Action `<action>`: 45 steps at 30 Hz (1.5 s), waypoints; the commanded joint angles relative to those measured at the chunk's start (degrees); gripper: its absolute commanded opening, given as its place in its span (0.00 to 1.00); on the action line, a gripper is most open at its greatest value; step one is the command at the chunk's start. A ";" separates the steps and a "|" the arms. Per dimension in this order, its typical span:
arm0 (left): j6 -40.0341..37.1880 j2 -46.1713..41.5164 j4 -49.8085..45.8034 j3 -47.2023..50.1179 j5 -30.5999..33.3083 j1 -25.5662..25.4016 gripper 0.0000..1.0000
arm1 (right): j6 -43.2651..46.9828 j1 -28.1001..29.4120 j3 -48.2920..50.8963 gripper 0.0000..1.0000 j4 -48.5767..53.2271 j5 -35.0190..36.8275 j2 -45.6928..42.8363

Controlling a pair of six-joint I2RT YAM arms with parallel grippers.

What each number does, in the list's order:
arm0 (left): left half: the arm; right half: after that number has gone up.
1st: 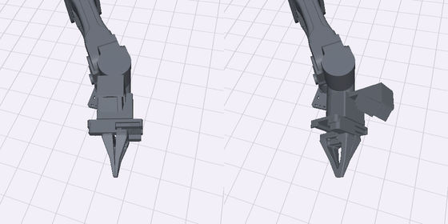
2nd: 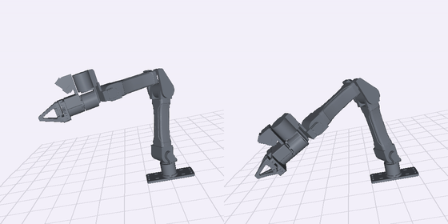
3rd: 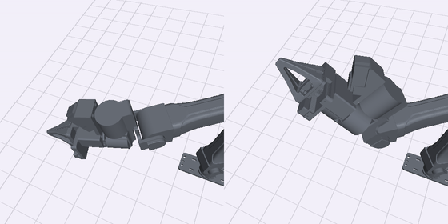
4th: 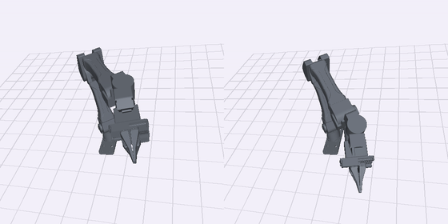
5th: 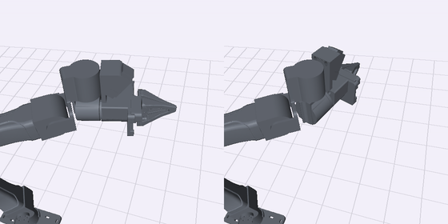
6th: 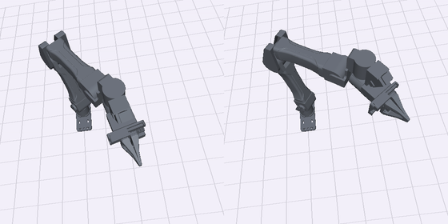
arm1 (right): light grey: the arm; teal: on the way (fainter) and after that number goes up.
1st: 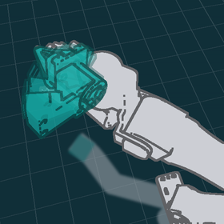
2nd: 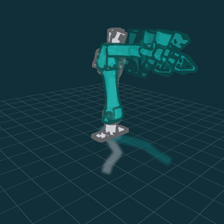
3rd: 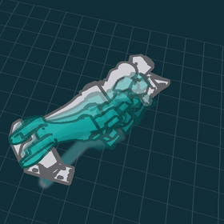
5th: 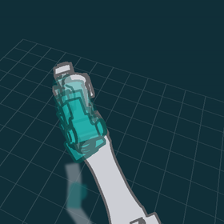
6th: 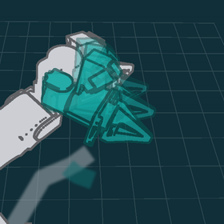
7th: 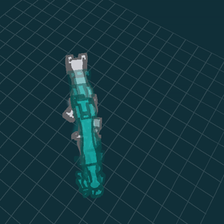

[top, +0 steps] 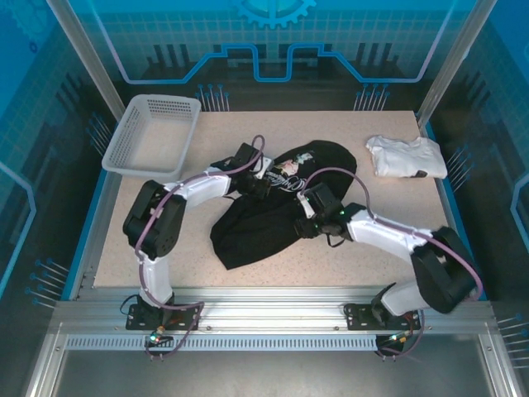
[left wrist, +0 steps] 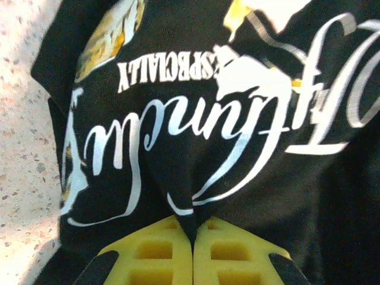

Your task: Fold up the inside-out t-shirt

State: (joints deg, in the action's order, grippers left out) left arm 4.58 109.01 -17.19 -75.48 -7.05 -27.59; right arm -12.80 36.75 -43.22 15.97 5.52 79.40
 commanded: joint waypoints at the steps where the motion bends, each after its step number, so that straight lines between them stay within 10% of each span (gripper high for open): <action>1: 3.11 -9.76 4.24 1.94 -11.50 1.92 0.00 | 7.28 2.66 2.32 0.48 -10.19 4.41 -6.97; 26: 8.87 -26.00 8.30 8.75 -24.92 3.85 0.00 | 15.68 -9.40 -13.81 0.71 -24.24 3.85 14.97; 30: 8.72 -26.48 8.29 9.40 -24.29 4.64 0.00 | 17.13 -10.88 -19.39 0.54 -21.93 3.45 19.55; 34: 10.70 -27.85 8.17 10.34 -12.94 6.66 0.00 | 16.77 -12.19 -20.02 0.08 -13.77 -11.02 13.49; 39: 7.48 -24.55 9.61 9.88 5.39 6.92 0.00 | 9.77 -14.26 -24.09 0.00 0.71 -42.18 7.63; 45: 6.86 -17.96 7.43 4.78 14.70 6.85 0.08 | -0.46 -14.86 -24.29 0.00 1.09 -54.54 5.50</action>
State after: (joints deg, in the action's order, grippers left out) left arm 12.78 89.65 -9.47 -68.40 -2.04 -21.17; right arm -6.74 22.70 -67.09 13.45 -36.47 85.95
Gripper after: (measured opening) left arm 0.077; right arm 0.055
